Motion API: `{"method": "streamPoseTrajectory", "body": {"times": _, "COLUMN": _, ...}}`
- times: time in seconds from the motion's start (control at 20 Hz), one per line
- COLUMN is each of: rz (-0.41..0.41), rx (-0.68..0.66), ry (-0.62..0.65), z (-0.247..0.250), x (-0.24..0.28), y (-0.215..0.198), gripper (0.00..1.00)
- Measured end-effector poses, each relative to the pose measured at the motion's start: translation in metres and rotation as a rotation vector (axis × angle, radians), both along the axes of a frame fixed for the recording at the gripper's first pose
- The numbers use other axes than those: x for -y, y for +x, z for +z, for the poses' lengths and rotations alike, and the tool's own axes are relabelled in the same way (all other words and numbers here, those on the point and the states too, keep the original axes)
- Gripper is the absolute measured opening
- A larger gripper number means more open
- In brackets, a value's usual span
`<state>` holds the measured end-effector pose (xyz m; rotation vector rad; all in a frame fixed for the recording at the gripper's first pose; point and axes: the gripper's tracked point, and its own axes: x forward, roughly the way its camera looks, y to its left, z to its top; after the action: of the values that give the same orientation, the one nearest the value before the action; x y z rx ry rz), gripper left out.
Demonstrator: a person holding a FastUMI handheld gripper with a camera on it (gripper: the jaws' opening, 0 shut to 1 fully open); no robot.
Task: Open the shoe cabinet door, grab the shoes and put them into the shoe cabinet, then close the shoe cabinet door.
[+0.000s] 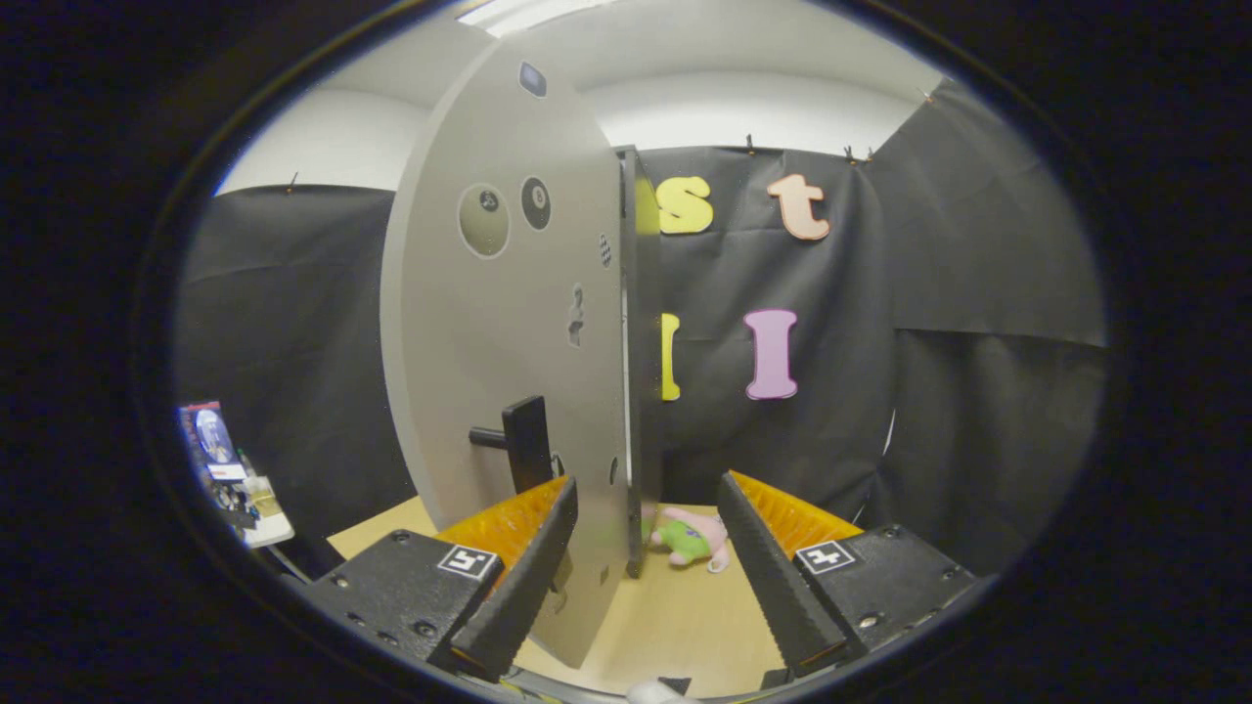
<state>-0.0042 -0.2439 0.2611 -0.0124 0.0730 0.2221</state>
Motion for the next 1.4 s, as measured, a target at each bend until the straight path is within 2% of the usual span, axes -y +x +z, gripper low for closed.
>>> {"method": "streamPoseTrajectory", "body": {"times": 0.4, "rz": -0.023, "rx": -0.014, "ry": -0.003, "z": -0.003, "x": -0.051, "y": -0.01, "gripper": 0.96}}
{"method": "streamPoseTrajectory", "body": {"times": 0.9, "rz": -0.042, "rx": 0.003, "ry": -0.016, "z": -0.009, "x": -0.154, "y": 0.007, "gripper": 0.96}}
{"method": "streamPoseTrajectory", "body": {"times": 1.2, "rz": 0.04, "rx": -0.019, "ry": 0.007, "z": -0.022, "x": -0.242, "y": 0.04, "gripper": 0.99}}
{"method": "streamPoseTrajectory", "body": {"times": 1.4, "rz": 0.035, "rx": -0.025, "ry": 0.039, "z": -0.028, "x": -0.276, "y": 0.052, "gripper": 1.0}}
